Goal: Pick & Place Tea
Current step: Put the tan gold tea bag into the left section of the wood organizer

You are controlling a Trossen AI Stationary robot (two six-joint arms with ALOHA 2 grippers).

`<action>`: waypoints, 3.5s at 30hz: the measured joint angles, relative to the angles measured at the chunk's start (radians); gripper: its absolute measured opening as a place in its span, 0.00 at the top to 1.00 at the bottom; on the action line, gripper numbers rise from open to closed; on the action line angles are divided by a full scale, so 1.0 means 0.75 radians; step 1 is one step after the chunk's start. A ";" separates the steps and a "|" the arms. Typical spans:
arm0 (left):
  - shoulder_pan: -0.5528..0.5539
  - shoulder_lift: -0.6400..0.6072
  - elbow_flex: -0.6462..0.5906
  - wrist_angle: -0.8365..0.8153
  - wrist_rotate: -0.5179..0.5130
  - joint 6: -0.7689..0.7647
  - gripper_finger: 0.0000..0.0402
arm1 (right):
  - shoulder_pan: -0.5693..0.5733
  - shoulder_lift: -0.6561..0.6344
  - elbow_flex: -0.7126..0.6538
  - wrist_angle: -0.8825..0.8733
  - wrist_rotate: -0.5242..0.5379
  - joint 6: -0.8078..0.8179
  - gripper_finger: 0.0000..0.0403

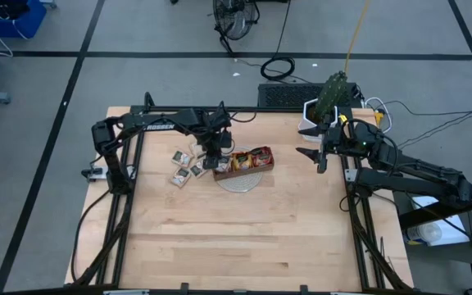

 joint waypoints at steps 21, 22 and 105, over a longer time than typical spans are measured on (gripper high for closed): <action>-0.112 -0.056 -0.018 0.096 -0.278 -0.143 1.00 | 0.000 0.000 0.001 0.000 0.000 0.000 0.35; -0.120 -0.056 -0.025 0.109 -0.295 -0.156 1.00 | 0.000 0.000 0.001 0.000 0.000 -0.001 0.35; -0.315 0.065 -0.125 0.189 -0.298 -0.294 1.00 | -0.002 0.002 0.001 -0.028 0.002 -0.021 0.35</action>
